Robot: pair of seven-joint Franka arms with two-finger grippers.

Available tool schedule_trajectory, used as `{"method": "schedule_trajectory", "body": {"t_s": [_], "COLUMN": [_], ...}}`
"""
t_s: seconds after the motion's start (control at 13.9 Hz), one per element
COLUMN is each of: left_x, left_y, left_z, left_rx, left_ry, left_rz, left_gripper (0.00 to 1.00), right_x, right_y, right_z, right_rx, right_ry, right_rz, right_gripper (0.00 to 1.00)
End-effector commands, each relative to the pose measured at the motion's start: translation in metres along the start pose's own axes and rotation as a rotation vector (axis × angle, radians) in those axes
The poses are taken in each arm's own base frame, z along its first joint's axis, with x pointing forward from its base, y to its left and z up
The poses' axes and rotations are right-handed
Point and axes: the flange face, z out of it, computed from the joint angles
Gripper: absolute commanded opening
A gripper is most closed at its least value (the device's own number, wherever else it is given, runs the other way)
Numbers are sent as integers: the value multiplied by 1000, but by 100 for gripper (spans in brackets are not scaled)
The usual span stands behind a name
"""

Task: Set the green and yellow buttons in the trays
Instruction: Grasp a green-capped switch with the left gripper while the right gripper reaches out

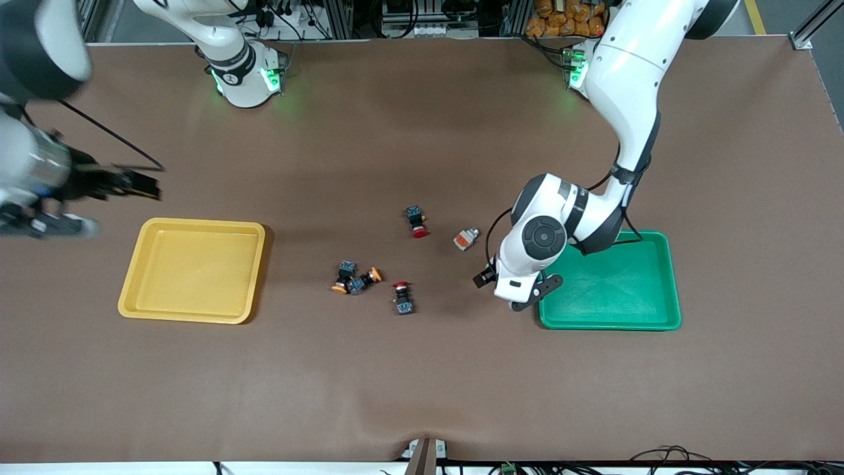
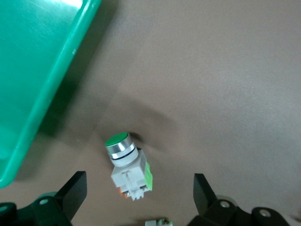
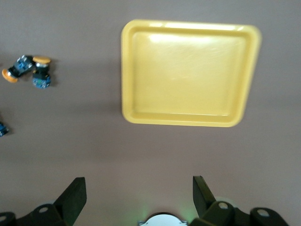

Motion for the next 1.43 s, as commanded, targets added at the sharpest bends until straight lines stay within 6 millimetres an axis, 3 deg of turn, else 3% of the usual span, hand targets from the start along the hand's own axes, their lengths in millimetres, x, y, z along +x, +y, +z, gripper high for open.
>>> {"method": "schedule_trajectory", "body": {"t_s": [0.0,0.07,0.22,0.36,0.43,0.5,0.65,0.72,1.0,1.15,1.36], "left_x": [-8,-7,-10,-10,-8,-6,-6,-5,6,19,48], "left_y": [-2,-5,-7,-8,-9,-10,-11,-10,-10,-21,-46], "left_z": [13,17,23,23,24,25,28,27,1,-15,-45], "left_rx": [12,21,30,35,37,40,48,46,25,75,155], "left_ry": [15,12,10,12,16,19,26,29,42,47,90], "left_rz": [-26,-29,-26,-24,-22,-19,-10,-9,3,92,203], "left_gripper": [100,99,86,72,46,31,6,0,0,0,0], "right_x": [18,24,39,64,70,78,92,94,96,97,112], "right_y": [-17,-17,-18,-34,-44,-54,-88,-97,-103,-102,-99], "right_z": [14,18,32,64,70,79,101,105,104,107,130], "right_rx": [42,44,46,41,39,38,35,34,33,33,32], "right_ry": [-14,-6,6,11,31,46,80,93,119,115,118], "right_rz": [-21,-19,-17,-34,-45,-58,-101,-104,-124,-122,-113], "right_gripper": [100,100,100,100,100,100,100,100,100,100,100]}}
